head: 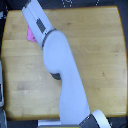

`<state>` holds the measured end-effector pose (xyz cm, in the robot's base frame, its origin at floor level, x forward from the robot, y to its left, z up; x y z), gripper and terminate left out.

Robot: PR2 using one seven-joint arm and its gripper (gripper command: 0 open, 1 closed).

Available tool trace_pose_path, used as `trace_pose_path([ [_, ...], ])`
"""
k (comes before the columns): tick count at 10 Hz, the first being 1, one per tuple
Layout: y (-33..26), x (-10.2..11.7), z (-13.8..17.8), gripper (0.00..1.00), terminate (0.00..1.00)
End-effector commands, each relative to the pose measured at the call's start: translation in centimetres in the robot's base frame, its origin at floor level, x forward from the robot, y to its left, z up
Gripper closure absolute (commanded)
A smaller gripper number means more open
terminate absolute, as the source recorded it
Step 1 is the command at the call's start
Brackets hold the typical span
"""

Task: Folding a cloth

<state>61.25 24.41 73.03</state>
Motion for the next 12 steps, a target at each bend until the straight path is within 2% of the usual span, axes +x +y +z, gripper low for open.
trace_pose_path([
  [1,0.1,-0.3,0.7,1.00,0.00],
  [2,0.6,-0.5,0.8,0.00,0.00],
  [6,1.3,-1.4,1.2,0.00,0.00],
  [8,1.7,-0.8,2.1,0.00,0.00],
  [12,1.9,-2.1,4.3,0.00,0.00],
])
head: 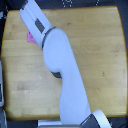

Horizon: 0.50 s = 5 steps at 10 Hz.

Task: Folding a cloth

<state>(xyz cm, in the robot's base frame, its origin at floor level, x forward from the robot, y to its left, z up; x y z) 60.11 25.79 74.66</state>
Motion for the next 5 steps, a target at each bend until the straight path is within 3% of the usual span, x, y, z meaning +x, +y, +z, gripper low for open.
trace_pose_path([
  [1,0.2,-1.0,3.6,0.00,0.00],
  [3,-0.2,-1.5,5.3,0.00,0.00],
  [5,-1.1,-0.4,8.0,0.00,0.00],
])
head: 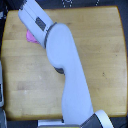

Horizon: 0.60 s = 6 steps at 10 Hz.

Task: Folding a cloth

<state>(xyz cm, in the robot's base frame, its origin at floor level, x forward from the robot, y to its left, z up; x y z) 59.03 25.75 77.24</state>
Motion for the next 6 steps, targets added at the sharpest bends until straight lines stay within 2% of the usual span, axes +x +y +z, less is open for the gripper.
trace_pose_path([
  [1,-1.3,1.0,6.0,0.00,0.00],
  [3,-2.6,2.8,9.2,0.00,0.00],
  [4,-2.4,3.2,9.6,0.00,0.00],
  [5,-3.2,1.6,11.9,0.00,0.00],
  [6,-3.0,1.9,13.2,0.00,0.00],
])
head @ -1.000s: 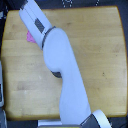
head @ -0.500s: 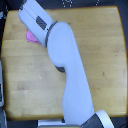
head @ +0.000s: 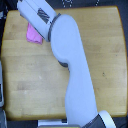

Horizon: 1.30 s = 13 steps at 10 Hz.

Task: Folding a cloth

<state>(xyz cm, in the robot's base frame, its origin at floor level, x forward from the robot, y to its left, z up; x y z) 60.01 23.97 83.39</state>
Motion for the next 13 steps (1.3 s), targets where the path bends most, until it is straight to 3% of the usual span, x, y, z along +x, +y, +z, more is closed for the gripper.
trace_pose_path([
  [1,-0.8,2.3,8.0,0.00,0.00],
  [3,-0.7,5.0,9.2,0.00,0.00],
  [4,-1.2,5.4,10.0,0.00,0.00],
  [7,-3.5,4.8,10.3,0.00,0.00],
  [9,-7.2,5.3,8.6,0.00,0.00],
  [10,-10.2,3.6,8.8,0.00,0.00],
  [13,-17.3,3.2,8.9,0.00,0.00],
])
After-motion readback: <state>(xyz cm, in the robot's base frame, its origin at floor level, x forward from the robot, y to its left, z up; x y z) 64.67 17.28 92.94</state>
